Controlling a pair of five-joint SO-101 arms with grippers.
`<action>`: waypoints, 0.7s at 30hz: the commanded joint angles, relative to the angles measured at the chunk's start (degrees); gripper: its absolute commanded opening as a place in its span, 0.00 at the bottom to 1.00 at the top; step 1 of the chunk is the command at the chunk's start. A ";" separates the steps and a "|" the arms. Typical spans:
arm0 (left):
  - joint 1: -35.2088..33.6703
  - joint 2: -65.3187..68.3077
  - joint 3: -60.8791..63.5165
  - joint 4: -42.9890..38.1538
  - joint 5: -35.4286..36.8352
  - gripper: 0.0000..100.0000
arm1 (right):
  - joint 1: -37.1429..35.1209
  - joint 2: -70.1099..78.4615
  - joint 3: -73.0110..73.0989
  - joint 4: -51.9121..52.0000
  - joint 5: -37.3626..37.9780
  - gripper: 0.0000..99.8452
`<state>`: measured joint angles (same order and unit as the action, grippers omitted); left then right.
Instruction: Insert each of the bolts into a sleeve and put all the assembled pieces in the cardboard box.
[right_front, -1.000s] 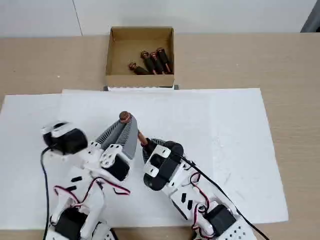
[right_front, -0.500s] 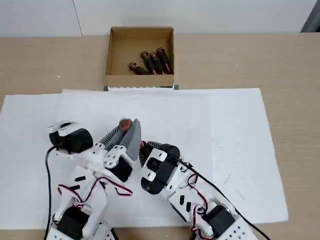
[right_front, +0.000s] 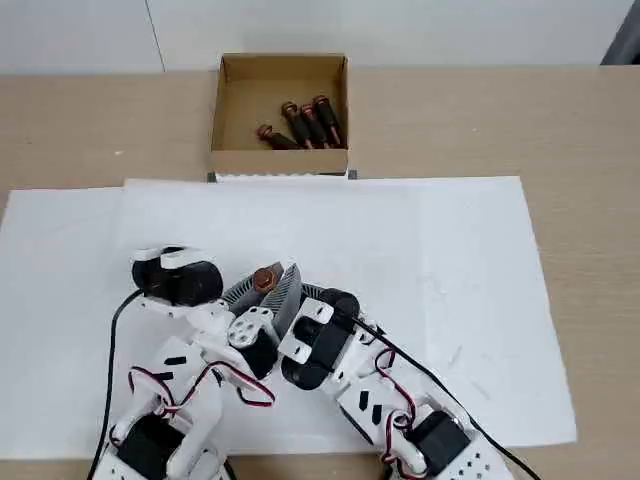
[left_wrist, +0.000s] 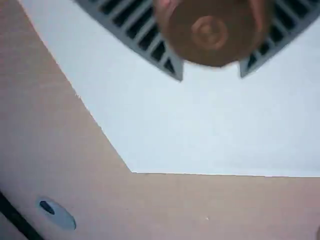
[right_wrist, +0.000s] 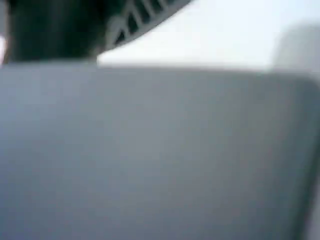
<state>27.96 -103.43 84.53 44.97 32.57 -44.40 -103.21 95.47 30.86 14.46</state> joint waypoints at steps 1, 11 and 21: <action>-1.14 -0.62 -2.95 -0.09 -2.90 0.07 | 0.92 -0.66 -0.88 -0.92 0.53 0.00; -1.67 -0.62 -3.30 0.09 -4.57 0.19 | 0.92 -0.66 -0.53 -0.75 0.53 0.00; -2.55 -0.53 -9.63 0.79 -7.91 0.18 | 1.01 -0.66 0.79 -0.92 0.53 0.00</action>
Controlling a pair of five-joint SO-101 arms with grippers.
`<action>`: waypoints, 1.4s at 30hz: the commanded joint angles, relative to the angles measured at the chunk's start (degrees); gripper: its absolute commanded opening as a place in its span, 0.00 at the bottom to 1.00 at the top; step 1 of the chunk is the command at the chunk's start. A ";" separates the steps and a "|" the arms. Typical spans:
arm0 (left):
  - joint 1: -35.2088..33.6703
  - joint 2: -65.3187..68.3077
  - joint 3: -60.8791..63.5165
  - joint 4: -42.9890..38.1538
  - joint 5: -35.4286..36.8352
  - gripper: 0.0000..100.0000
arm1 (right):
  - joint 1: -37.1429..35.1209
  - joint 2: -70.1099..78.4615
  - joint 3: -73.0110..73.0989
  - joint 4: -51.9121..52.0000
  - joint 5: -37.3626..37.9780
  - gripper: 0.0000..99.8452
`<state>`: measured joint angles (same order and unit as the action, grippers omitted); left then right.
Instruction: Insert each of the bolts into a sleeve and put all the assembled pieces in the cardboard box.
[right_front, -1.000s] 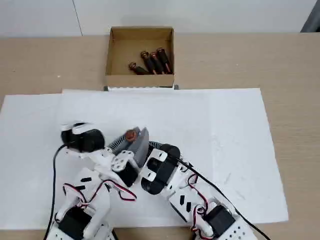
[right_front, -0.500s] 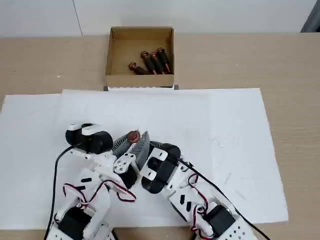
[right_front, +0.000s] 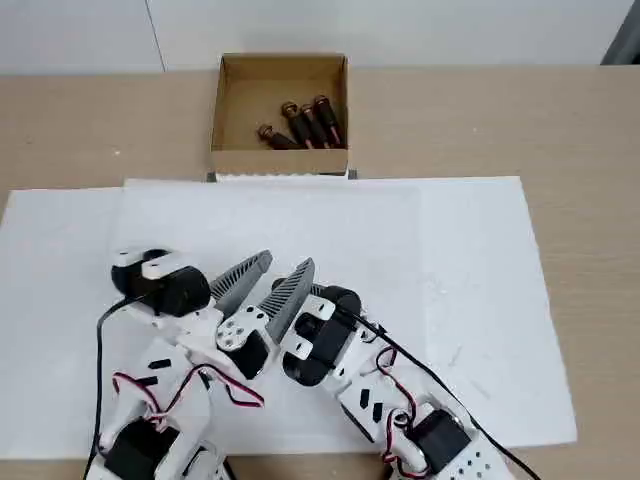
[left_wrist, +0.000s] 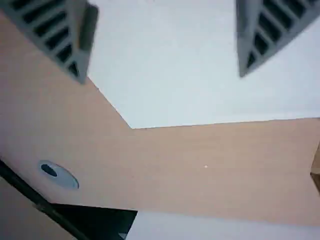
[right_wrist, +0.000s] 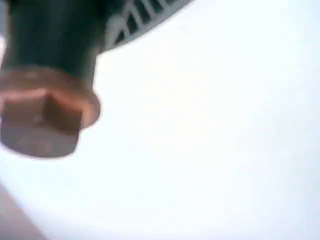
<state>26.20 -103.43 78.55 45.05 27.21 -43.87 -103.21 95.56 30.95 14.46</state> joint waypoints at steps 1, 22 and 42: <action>-1.76 -0.53 -4.18 0.79 -3.43 0.18 | 0.48 -0.66 0.70 -1.01 0.53 0.00; -21.27 -0.70 13.14 0.88 -23.30 0.00 | 16.48 -0.66 0.44 -0.84 -0.70 0.00; -20.75 -0.44 17.80 3.60 -23.03 0.01 | 19.91 47.96 -42.99 -6.46 -12.04 0.00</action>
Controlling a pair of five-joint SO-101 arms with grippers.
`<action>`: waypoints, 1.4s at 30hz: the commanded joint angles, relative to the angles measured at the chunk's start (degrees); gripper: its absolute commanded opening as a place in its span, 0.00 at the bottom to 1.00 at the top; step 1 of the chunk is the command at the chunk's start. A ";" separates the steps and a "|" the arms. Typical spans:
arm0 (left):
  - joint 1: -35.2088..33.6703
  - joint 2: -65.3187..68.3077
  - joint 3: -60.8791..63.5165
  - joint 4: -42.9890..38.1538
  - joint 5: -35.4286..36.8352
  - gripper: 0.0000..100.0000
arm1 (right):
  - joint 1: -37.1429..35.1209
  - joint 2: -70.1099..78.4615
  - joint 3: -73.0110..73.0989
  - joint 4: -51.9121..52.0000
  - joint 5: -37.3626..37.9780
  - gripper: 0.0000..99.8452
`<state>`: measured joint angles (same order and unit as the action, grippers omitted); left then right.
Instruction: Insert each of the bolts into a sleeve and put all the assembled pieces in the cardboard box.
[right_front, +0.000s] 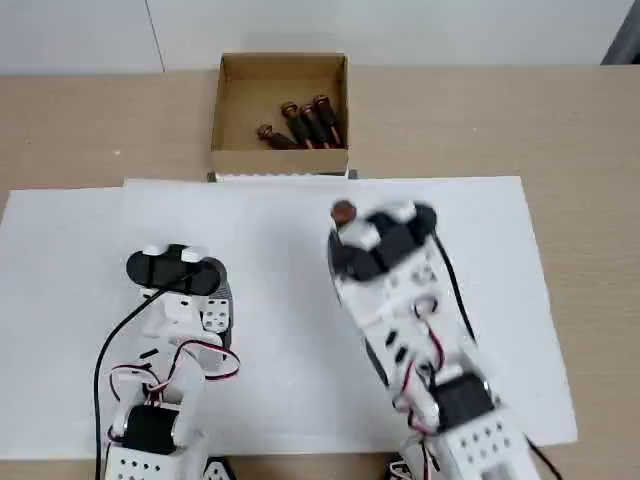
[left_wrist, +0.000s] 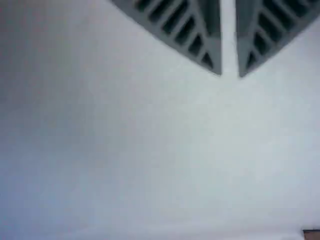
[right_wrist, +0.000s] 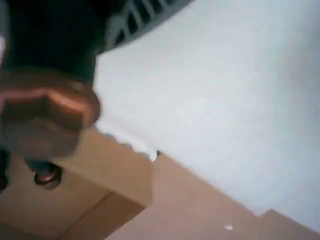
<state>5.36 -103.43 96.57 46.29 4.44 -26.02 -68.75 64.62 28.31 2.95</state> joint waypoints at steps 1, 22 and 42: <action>0.18 -0.44 -0.22 3.69 -0.26 0.01 | 2.95 18.15 -15.30 -4.79 -0.44 0.00; 0.09 -0.62 -0.22 4.22 -0.18 0.01 | 5.76 93.49 -87.21 -5.49 3.60 0.00; 0.09 -0.62 -0.22 4.22 -0.18 0.01 | 2.51 117.23 -107.52 -5.58 38.42 0.01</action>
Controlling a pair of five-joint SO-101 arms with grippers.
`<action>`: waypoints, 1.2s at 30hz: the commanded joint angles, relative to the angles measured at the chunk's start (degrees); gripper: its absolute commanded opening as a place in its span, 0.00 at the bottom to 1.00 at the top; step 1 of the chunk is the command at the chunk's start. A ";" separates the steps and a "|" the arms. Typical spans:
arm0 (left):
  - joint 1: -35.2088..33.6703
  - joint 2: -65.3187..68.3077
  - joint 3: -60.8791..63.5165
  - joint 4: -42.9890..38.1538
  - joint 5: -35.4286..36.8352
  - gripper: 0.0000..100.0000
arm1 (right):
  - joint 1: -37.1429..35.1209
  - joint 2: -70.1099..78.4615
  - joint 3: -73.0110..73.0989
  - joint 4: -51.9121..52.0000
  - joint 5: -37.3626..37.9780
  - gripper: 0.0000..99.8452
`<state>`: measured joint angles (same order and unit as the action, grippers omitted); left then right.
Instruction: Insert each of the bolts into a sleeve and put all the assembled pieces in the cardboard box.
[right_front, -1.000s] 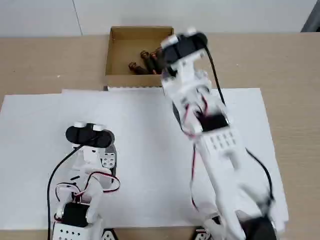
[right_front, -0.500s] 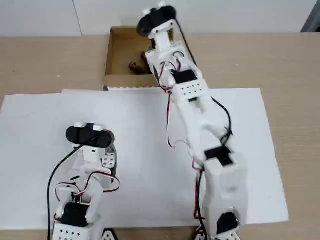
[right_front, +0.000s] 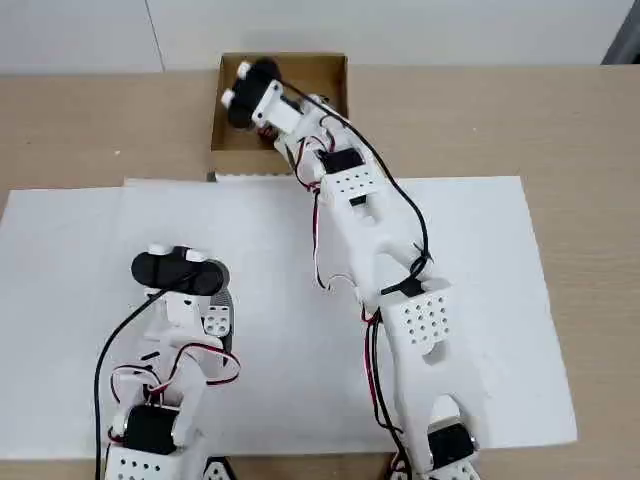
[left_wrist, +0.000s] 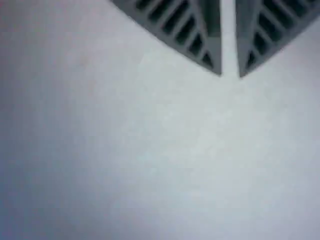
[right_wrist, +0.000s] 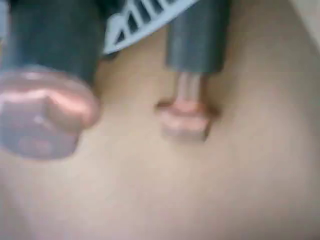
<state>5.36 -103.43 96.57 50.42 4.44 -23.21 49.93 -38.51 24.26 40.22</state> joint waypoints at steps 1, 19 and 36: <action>0.09 -0.62 -0.22 0.09 -0.18 0.01 | -0.31 -1.27 -4.40 -1.45 1.14 0.03; 0.09 -0.62 -0.22 0.26 -0.18 0.01 | -0.04 -1.54 -6.15 -1.45 0.79 0.02; 0.09 -0.62 -0.22 0.35 -0.18 0.01 | 2.42 -22.20 -6.24 19.03 -11.96 0.00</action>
<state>5.36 -103.43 96.57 50.51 4.44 -21.71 36.04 -41.67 38.77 31.52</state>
